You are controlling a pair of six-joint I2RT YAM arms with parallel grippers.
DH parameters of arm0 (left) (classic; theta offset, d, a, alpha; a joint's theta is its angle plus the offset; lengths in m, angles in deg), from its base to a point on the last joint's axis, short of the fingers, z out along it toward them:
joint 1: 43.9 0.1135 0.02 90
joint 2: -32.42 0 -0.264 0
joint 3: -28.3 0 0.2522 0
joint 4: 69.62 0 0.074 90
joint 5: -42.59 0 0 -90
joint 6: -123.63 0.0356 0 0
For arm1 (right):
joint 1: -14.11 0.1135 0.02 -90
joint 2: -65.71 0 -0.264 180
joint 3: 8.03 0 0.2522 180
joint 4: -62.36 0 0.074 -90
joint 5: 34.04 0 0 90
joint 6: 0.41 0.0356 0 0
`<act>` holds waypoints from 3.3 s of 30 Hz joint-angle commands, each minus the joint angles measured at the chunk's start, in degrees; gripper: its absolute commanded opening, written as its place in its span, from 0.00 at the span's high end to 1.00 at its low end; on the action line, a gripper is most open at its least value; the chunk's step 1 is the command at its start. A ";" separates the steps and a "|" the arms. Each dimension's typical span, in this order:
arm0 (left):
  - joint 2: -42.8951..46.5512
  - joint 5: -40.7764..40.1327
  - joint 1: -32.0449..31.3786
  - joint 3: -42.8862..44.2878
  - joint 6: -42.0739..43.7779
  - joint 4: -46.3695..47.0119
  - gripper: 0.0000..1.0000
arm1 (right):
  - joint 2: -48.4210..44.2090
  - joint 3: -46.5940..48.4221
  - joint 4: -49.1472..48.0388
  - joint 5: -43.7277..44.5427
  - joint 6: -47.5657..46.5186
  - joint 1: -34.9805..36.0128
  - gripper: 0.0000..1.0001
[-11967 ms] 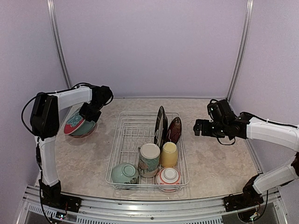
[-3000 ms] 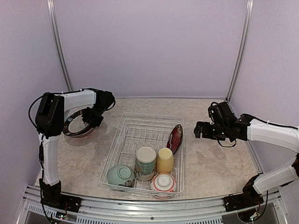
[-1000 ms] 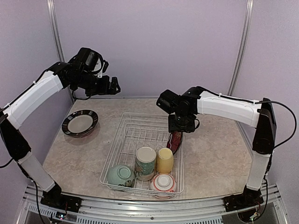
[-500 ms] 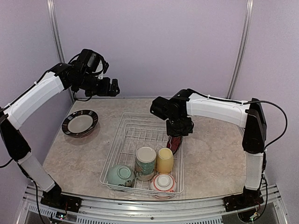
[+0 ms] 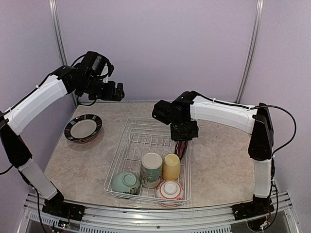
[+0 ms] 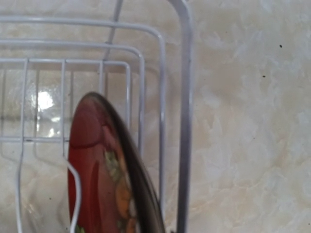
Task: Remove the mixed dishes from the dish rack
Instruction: Grab the plate from the dish rack, then pass from the right arm to the left
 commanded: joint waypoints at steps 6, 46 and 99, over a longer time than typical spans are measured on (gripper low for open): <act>0.41 -1.54 -0.34 -0.89 0.83 0.45 0.01 | -4.19 -0.34 4.21 3.77 -0.71 0.40 1.00; 0.27 44.46 4.42 -6.32 -9.90 12.96 0.01 | -45.06 -35.76 -64.23 -25.75 -21.98 -9.67 1.00; -0.63 51.18 25.47 -15.60 -23.53 16.96 1.00 | -37.11 -36.68 -66.35 -36.38 -17.18 -14.29 0.24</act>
